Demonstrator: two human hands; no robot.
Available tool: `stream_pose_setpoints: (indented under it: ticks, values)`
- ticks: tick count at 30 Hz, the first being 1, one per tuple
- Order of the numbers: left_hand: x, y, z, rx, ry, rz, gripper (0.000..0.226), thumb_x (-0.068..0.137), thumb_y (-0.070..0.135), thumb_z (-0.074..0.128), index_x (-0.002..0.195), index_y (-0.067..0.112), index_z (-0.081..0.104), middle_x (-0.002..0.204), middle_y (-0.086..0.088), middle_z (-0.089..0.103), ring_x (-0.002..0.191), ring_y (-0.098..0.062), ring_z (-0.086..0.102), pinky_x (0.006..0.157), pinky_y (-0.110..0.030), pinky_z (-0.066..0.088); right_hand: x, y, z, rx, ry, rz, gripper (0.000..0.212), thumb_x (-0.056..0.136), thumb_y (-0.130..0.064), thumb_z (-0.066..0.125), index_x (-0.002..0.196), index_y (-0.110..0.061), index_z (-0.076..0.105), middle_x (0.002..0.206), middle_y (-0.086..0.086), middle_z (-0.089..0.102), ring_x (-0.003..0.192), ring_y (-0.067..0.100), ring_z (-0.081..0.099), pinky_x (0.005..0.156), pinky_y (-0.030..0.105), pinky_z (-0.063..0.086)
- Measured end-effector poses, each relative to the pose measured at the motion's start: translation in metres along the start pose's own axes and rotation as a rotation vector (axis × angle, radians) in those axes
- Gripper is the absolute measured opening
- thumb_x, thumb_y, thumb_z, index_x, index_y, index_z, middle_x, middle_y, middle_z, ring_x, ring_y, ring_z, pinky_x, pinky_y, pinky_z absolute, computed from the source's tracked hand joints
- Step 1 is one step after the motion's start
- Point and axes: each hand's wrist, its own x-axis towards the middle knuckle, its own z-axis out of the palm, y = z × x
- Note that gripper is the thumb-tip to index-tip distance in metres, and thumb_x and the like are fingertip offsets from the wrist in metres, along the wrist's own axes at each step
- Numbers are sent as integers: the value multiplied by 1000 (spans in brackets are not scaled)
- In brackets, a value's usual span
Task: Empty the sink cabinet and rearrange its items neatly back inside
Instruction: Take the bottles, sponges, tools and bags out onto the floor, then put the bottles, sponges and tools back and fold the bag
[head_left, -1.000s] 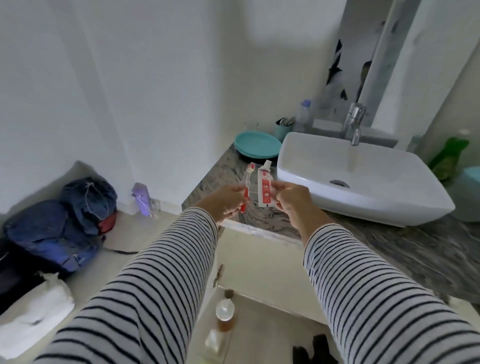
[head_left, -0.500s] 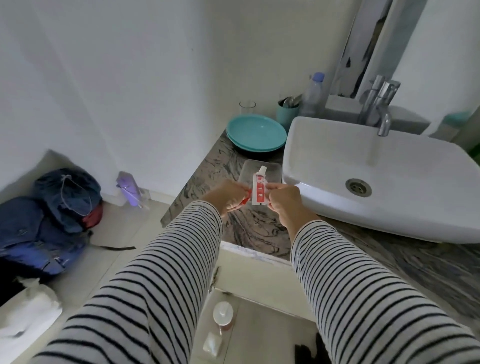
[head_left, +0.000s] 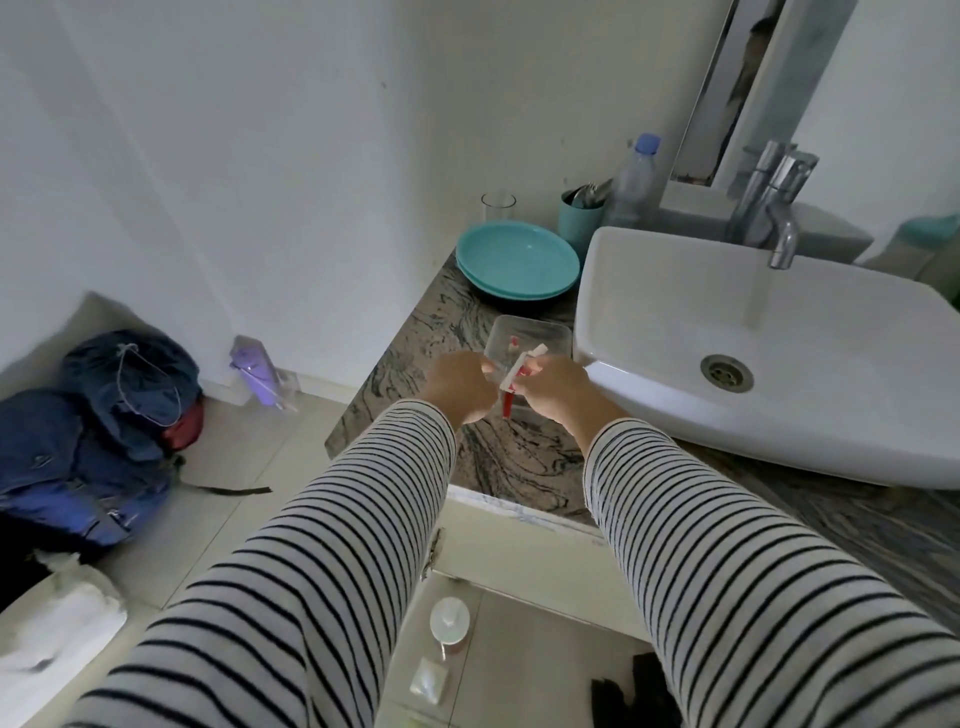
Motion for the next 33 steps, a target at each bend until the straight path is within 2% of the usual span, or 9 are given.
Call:
stream_pose_setpoints:
  ticks: [2,5,8,12,16,19,22,26,33]
  values:
    - [-9,-3,-1,66,15,42,38,93,20,51,131,17,52,136,-4,54,124,-21,52,107,-34,37,-12,2,2,-128,-9,-70,34,96,-14,45,127,-3,52,125,12,58,112,26,55,97,30,42]
    - [-30,-11,-1,180,3,105,42,90,15,53,132,15,51,133,-9,54,117,-24,56,100,-34,47,-35,2,4,-213,-48,-85,40,93,-13,49,132,-6,47,125,12,57,105,25,57,88,29,47]
    - [-57,-21,-3,234,-9,113,42,88,14,55,130,15,52,129,-10,56,105,-24,62,88,-37,55,-65,3,4,-250,-63,-96,51,89,-12,55,139,-14,44,136,11,51,116,26,55,98,33,46]
    - [-101,-37,-4,308,-27,127,36,90,13,52,126,12,55,128,-9,58,109,-23,61,91,-37,53,-111,8,8,-262,-65,-101,52,89,-10,56,139,-20,45,144,8,45,128,26,47,106,35,38]
    - [-141,-53,3,311,-53,63,38,88,16,56,126,11,55,128,-7,57,113,-25,58,93,-38,51,-148,17,22,-281,-99,-86,53,88,-11,58,139,-18,44,147,9,41,131,27,44,109,37,37]
    - [-168,-66,16,309,-60,8,39,87,18,56,126,13,56,127,-9,57,112,-26,58,93,-38,50,-163,23,39,-329,-154,-109,53,89,-20,60,140,-16,44,146,9,43,132,26,43,106,33,36]
    - [-187,-81,33,277,-76,-64,40,89,16,54,129,16,54,136,-7,47,114,-25,57,91,-35,49,-165,30,64,-380,-249,-147,53,90,-22,58,141,-15,43,148,8,40,136,24,39,110,32,34]
    - [-198,-109,77,215,-125,-202,38,89,18,55,127,15,55,129,-7,56,115,-24,57,91,-34,50,-156,48,106,-416,-387,-225,51,92,-21,55,142,-16,41,150,7,38,139,22,34,112,33,30]
    - [-201,-163,224,-23,-155,-458,49,89,20,55,137,24,42,129,-7,56,116,-24,55,99,-37,47,-108,129,209,-456,-580,-372,47,92,-20,54,138,-16,45,139,10,50,128,24,46,104,29,37]
